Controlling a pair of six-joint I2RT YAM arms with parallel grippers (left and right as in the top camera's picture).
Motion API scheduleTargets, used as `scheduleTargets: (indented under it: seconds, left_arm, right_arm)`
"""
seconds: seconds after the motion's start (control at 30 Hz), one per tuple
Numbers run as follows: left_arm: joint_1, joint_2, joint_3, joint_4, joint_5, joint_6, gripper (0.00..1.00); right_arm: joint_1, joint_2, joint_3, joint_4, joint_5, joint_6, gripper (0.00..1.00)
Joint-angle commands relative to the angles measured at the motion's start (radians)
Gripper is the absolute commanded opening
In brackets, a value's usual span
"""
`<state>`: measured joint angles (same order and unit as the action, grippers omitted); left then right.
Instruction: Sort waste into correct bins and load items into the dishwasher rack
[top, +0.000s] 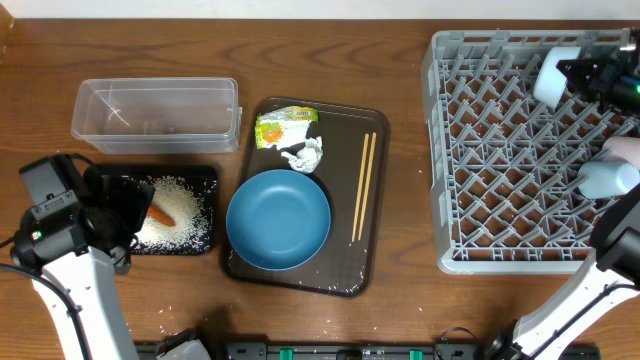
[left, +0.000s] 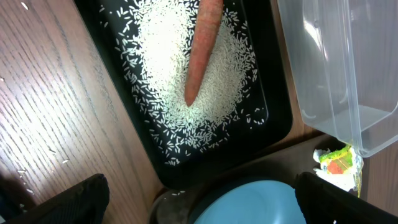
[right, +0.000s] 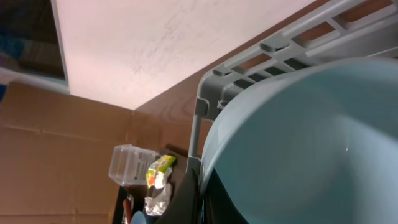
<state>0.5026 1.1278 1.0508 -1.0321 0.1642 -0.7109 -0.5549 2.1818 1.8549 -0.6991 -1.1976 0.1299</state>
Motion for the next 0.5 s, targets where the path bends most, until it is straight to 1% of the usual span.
scheduleTargets:
  seconds: [0.0,0.13,0.47]
  left_arm:
    - [0.004,0.002,0.020,-0.003,-0.016,-0.009,0.97]
    - [0.004,0.002,0.020,-0.003,-0.017,-0.009,0.97]
    - [0.004,0.002,0.020,-0.003,-0.017,-0.009,0.97]
  right_arm:
    - [-0.024,-0.008,-0.011,0.008,-0.041,0.030,0.01]
    - [-0.037,-0.006,-0.011,0.008,-0.032,0.030,0.01]
    - [-0.084,-0.006,-0.011,-0.019,-0.009,0.030,0.05]
